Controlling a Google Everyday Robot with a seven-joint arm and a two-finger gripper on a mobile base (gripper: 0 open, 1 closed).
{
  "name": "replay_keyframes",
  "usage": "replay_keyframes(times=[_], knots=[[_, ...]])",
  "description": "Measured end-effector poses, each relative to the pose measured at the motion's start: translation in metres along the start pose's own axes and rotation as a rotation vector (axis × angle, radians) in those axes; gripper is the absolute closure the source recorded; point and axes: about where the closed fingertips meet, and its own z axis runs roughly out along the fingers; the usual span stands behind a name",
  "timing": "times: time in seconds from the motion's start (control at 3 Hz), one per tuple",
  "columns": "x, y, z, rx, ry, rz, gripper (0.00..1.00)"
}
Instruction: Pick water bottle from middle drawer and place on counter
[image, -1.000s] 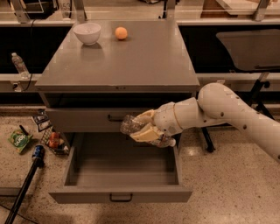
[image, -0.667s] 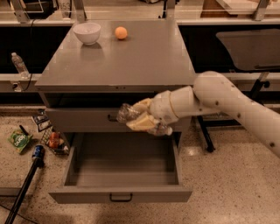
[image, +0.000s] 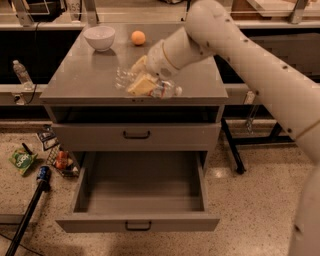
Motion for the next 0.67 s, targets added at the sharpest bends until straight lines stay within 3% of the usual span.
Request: replay_keyframes(times=[0.33,0.67], knots=[[-0.035,-0.042,-0.002,0.013,0.073,-0.085,1.00],[-0.045,-0.073,0.024,-0.024,0.129,-0.150,1.00]])
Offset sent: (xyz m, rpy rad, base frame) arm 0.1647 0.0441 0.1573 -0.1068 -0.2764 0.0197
